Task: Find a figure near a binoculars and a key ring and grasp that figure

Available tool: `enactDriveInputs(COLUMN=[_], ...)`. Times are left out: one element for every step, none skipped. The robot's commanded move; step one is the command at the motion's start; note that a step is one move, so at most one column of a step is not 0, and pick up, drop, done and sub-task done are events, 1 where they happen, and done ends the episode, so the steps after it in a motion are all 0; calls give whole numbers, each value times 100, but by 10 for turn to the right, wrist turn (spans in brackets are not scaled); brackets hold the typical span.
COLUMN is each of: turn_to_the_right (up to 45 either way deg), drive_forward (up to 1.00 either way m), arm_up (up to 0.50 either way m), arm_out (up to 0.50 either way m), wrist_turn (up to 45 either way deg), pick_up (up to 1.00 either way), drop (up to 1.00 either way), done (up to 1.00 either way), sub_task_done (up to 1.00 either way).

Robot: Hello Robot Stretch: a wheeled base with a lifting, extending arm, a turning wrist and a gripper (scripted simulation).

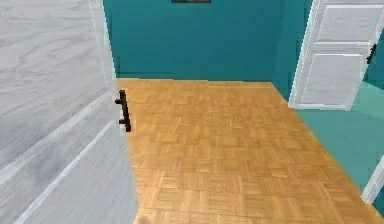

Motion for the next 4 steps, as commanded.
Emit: enactDriveInputs(turn_to_the_right=[0, 450, 30, 0], drive_forward=[45, 0, 0, 100], arm_up=[0, 0, 0, 0], arm_out=[0, 0, 0, 0], wrist_turn=[0, 0, 0, 0], pick_up=[0, 0, 0, 0], drop=[0, 0, 0, 0], done=[0, 0, 0, 0], sub_task_done=[0, 0, 0, 0])
